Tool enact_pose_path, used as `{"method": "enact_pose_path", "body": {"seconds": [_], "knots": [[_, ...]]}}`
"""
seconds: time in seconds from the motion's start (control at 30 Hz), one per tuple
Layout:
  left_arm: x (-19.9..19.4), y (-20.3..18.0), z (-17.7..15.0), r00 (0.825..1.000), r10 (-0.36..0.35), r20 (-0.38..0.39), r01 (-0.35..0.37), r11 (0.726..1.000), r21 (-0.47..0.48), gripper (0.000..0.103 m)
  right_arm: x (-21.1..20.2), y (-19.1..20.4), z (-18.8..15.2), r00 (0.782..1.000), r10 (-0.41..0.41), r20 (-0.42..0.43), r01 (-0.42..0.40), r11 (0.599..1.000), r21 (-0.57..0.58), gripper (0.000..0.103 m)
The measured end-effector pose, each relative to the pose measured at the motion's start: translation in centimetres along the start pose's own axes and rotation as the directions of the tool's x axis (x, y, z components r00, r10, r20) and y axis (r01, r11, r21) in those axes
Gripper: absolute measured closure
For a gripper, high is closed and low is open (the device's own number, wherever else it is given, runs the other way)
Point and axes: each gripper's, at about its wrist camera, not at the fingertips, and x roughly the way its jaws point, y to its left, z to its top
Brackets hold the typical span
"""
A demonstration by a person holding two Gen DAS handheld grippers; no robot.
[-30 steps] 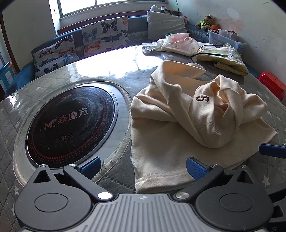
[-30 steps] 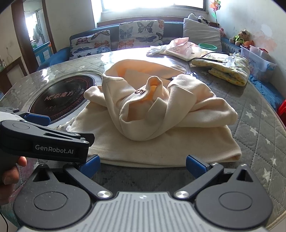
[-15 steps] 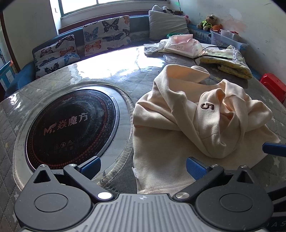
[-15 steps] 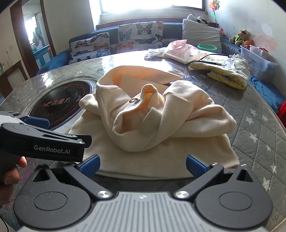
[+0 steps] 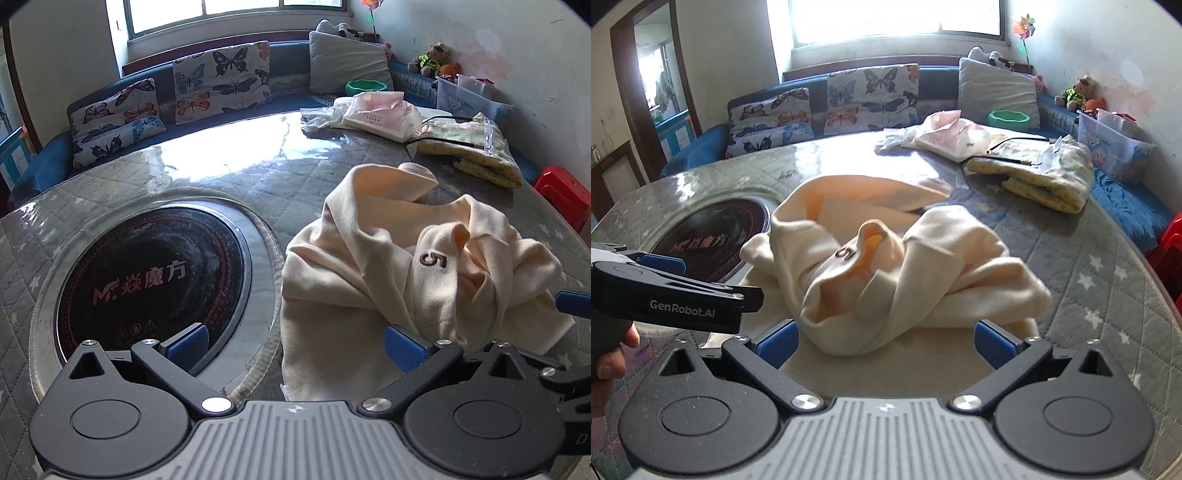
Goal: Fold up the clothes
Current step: 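Close the left and right grippers on the sweatshirt fabric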
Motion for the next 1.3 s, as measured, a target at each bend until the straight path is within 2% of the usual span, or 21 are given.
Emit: {"method": "enact_pose_path", "body": {"seconds": [0.43,0.7,0.9,1.0,1.1,1.2,1.27,1.3], "knots": [[-0.2,0.0,3.5,0.998,-0.001,0.065,0.001,1.000,-0.010,0.000,0.9,-1.8,2.9,0.999,-0.012,0.051,0.010,0.999,0.044,0.014],[-0.3,-0.4,6.4,0.993,-0.030,0.116,0.032,0.999,-0.021,0.000,2.3,-2.7,4.7,0.996,-0.035,0.079,0.028,0.996,0.089,0.022],[1.1,-1.1,8.0,0.992,-0.058,0.109,0.059,0.998,-0.010,0.001,3.9,-3.4,5.4,0.996,-0.058,0.073,0.050,0.993,0.107,0.034],[2.6,-1.6,8.3,0.995,-0.053,0.086,0.052,0.999,0.017,0.008,4.8,-3.7,5.6,0.996,-0.061,0.057,0.054,0.992,0.116,0.039],[3.9,-1.7,8.1,0.997,-0.059,0.054,0.058,0.998,0.026,0.020,5.4,-3.9,5.3,0.998,-0.053,0.039,0.049,0.993,0.107,0.044],[4.7,-1.4,7.7,0.996,-0.082,0.027,0.081,0.996,0.028,0.039,5.9,-4.0,4.9,0.999,-0.044,0.021,0.042,0.994,0.096,0.052],[5.0,-1.2,7.4,0.995,-0.095,0.014,0.095,0.995,0.031,0.058,6.1,-4.1,4.6,0.999,-0.039,0.013,0.038,0.995,0.090,0.059],[5.0,-1.1,7.2,0.994,-0.105,0.010,0.105,0.994,0.030,0.064,6.1,-4.2,4.5,0.999,-0.037,0.012,0.035,0.995,0.092,0.060]]}}
